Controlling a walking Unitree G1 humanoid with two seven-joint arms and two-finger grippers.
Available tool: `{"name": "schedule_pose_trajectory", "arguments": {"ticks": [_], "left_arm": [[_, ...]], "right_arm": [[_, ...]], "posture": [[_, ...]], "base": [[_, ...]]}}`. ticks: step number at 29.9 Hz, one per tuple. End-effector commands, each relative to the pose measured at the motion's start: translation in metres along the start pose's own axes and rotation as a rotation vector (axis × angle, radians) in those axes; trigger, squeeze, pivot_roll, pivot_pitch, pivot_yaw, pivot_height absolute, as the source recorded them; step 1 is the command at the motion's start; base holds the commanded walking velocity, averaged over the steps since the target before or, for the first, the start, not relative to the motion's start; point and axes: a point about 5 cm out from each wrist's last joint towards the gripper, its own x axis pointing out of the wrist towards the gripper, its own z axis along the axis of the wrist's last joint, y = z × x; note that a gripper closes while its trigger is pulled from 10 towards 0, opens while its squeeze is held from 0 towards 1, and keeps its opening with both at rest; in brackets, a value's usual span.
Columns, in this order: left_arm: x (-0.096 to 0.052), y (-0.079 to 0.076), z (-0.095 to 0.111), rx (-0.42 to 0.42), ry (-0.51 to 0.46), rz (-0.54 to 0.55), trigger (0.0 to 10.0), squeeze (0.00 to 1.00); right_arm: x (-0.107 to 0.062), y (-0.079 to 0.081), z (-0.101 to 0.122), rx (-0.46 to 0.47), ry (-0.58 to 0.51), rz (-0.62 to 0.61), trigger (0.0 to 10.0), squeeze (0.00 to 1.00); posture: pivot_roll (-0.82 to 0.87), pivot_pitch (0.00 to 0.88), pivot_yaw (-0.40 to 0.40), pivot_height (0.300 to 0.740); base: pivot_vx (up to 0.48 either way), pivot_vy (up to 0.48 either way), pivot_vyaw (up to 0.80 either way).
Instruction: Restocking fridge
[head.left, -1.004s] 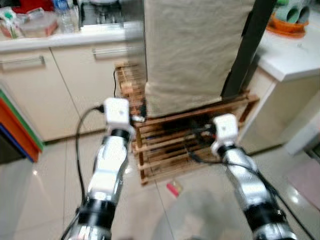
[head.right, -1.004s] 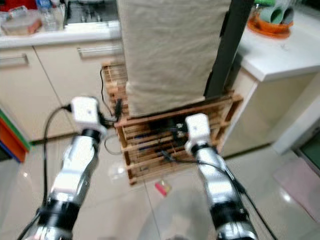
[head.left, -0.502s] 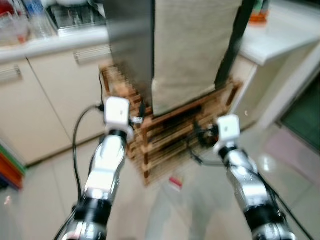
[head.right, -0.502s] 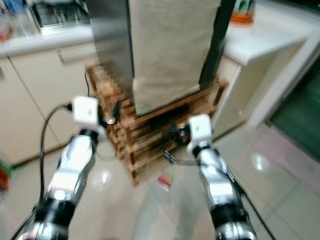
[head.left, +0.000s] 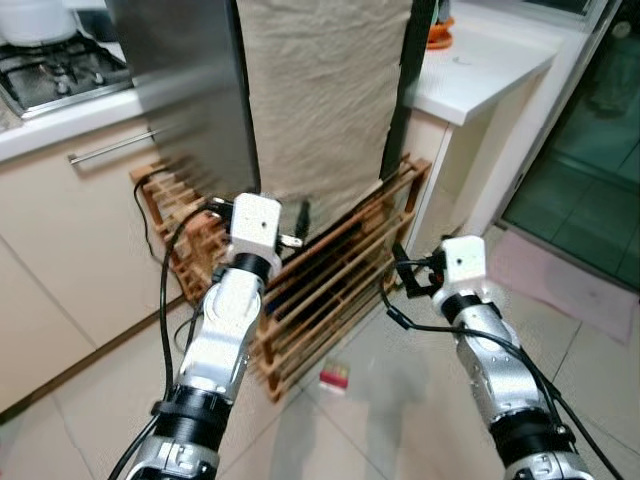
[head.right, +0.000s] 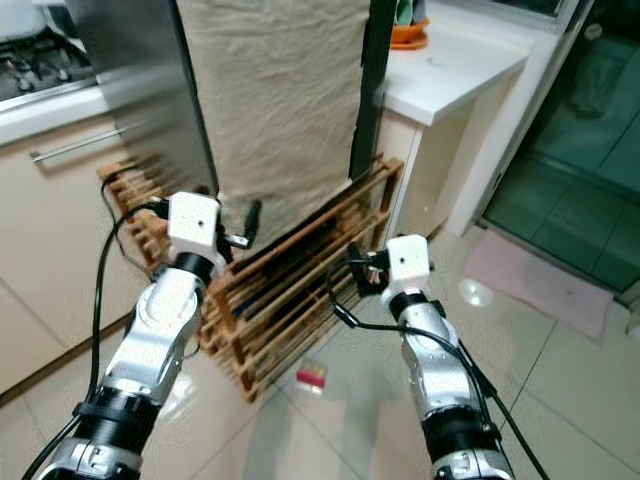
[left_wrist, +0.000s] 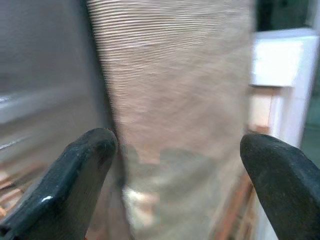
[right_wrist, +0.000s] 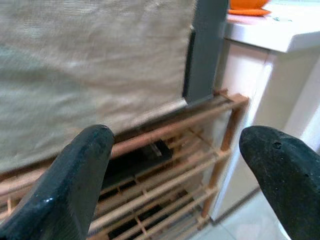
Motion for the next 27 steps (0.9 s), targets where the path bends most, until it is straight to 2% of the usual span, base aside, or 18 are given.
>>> {"name": "schedule_pose_trajectory", "arguments": {"ticks": [1, 3, 8, 14, 15, 18, 23, 24, 25, 27], "left_arm": [[-0.001, 0.012, -0.001, 0.016, 0.002, 0.057, 10.0, 0.0], [-0.001, 0.014, -0.003, 0.029, 0.014, 0.073, 10.0, 0.0], [-0.003, 0.015, -0.001, 0.0, -0.012, 0.057, 10.0, 0.0], [-0.006, 0.011, 0.0, -0.029, -0.027, 0.036, 10.0, 0.0], [-0.006, 0.01, 0.0, -0.006, -0.025, 0.039, 10.0, 0.0], [-0.005, 0.008, -0.002, -0.01, -0.012, 0.031, 10.0, 0.0], [0.0, 0.003, -0.003, -0.008, 0.011, -0.021, 10.0, 0.0], [0.003, 0.0, -0.003, -0.018, 0.031, -0.068, 10.0, 0.0], [0.003, 0.0, -0.003, -0.018, 0.031, -0.068, 10.0, 0.0], [0.006, -0.004, -0.003, 0.015, 0.043, -0.13, 10.0, 0.0]], "right_arm": [[0.004, 0.005, 0.008, 0.013, -0.045, 0.005, 10.0, 0.0], [0.004, 0.005, 0.008, 0.011, -0.043, 0.003, 10.0, 0.0], [0.005, 0.005, 0.008, -0.009, -0.045, 0.007, 10.0, 0.0], [0.005, 0.004, 0.008, -0.015, -0.045, 0.005, 10.0, 0.0], [0.005, 0.004, 0.007, -0.017, -0.044, 0.006, 10.0, 0.0], [0.005, 0.003, 0.007, -0.02, -0.044, 0.006, 10.0, 0.0], [0.006, 0.003, 0.007, -0.02, -0.047, 0.006, 10.0, 0.0], [0.006, 0.003, 0.008, -0.022, -0.056, 0.005, 10.0, 0.0], [0.006, 0.003, 0.008, -0.022, -0.056, 0.005, 10.0, 0.0], [0.007, 0.003, 0.007, -0.021, -0.039, 0.007, 10.0, 0.0]], "posture": [[0.02, 0.0, -0.01, 0.74], [0.02, 0.0, -0.01, 0.74], [0.03, 0.0, -0.01, 0.74], [0.03, 0.0, -0.014, 0.74], [0.03, 0.0, -0.014, 0.74], [0.03, 0.0, -0.014, 0.74], [0.03, 0.0, -0.012, 0.74], [0.03, 0.0, -0.011, 0.74], [0.03, 0.0, -0.011, 0.74], [0.03, 0.0, -0.011, 0.74]], "base": [[0.0, 0.0, -0.49], [0.0, 0.0, -0.25], [0.0, 0.0, 0.0], [0.0, 0.48, 0.0], [0.0, 0.0, 0.0], [0.0, 0.0, 0.0], [0.0, 0.0, 0.0], [0.0, 0.0, 0.0], [0.0, 0.0, 0.0], [0.0, 0.0, 0.0]]}}
